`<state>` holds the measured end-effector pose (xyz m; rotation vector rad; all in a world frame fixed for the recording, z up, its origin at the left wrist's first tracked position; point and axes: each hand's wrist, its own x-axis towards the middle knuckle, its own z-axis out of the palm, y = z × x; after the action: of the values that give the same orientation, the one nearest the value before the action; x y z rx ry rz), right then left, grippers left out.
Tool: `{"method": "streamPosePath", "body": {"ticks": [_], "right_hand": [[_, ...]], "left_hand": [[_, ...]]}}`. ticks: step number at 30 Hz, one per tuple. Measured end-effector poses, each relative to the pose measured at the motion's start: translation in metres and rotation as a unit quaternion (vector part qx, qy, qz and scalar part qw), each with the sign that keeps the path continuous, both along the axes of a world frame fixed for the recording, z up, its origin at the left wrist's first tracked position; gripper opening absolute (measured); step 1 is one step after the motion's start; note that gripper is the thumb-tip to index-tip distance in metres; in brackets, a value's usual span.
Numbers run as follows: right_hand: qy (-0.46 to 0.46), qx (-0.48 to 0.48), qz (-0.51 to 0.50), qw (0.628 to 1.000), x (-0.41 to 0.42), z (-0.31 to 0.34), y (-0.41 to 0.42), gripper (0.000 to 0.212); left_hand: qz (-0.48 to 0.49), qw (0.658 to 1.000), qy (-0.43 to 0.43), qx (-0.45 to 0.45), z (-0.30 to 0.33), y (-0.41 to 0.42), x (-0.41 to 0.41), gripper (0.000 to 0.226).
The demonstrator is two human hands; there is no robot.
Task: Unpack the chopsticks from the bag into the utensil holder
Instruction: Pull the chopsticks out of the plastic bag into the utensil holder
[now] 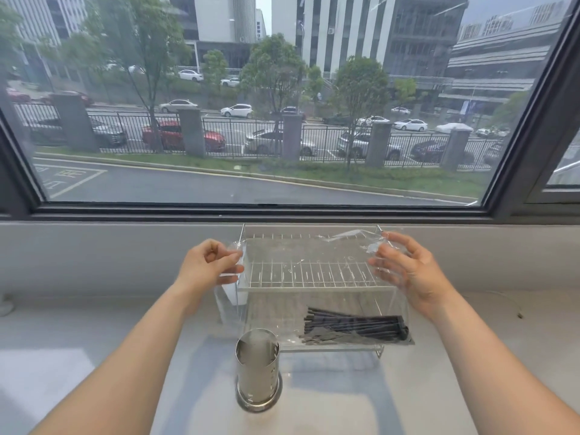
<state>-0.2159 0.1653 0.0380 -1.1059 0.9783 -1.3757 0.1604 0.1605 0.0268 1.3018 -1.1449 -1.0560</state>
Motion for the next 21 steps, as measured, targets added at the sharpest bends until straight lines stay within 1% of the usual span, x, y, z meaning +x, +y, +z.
{"method": "streamPosePath", "body": {"ticks": [6, 13, 18, 21], "right_hand": [[0.032, -0.003, -0.003, 0.999, -0.002, -0.004, -0.002, 0.048], [0.068, -0.011, 0.007, 0.998, 0.007, -0.003, -0.005, 0.051], [0.085, -0.013, 0.029, 0.996, 0.014, 0.000, -0.009, 0.042], [0.088, -0.016, 0.033, 0.995, 0.017, 0.002, -0.012, 0.043]], "left_hand": [[-0.002, 1.000, 0.016, 0.011, -0.022, 0.005, -0.002, 0.025], [0.021, 0.998, 0.046, 0.043, -0.045, 0.013, -0.004, 0.026], [0.034, 0.996, 0.060, 0.064, -0.059, 0.017, 0.000, 0.023], [0.035, 0.995, 0.065, 0.071, -0.068, 0.018, 0.004, 0.024]]}}
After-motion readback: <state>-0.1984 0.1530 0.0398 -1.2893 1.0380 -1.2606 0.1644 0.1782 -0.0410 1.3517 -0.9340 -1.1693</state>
